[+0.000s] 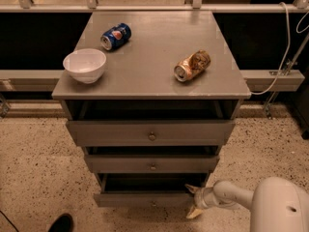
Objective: Open bottom drawer
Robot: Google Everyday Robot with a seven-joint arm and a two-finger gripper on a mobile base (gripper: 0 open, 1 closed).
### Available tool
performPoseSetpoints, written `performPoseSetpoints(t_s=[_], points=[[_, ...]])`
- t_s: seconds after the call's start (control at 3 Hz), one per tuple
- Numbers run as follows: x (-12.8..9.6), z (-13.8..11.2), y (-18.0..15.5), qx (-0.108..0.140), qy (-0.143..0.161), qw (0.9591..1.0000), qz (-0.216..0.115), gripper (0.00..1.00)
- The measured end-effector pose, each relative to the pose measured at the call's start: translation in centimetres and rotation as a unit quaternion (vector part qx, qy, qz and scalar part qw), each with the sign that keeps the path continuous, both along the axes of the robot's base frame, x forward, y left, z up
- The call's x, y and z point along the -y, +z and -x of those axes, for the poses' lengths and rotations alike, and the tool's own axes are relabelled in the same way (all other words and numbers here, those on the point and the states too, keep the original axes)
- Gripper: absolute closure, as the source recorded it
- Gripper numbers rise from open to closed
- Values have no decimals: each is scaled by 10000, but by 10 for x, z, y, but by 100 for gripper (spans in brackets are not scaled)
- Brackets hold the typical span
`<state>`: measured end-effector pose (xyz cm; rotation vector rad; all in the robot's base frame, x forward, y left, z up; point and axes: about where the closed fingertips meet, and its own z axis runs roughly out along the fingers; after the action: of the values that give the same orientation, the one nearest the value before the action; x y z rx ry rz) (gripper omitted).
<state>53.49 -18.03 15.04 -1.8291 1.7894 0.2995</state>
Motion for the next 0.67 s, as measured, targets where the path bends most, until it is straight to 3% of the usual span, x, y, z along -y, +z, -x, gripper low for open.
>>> performPoseSetpoints(t_s=[0.33, 0.67], points=[[-2, 1, -2, -49, 24, 9999, 86, 29], [-9, 19, 10, -97, 168, 9995, 256, 29]])
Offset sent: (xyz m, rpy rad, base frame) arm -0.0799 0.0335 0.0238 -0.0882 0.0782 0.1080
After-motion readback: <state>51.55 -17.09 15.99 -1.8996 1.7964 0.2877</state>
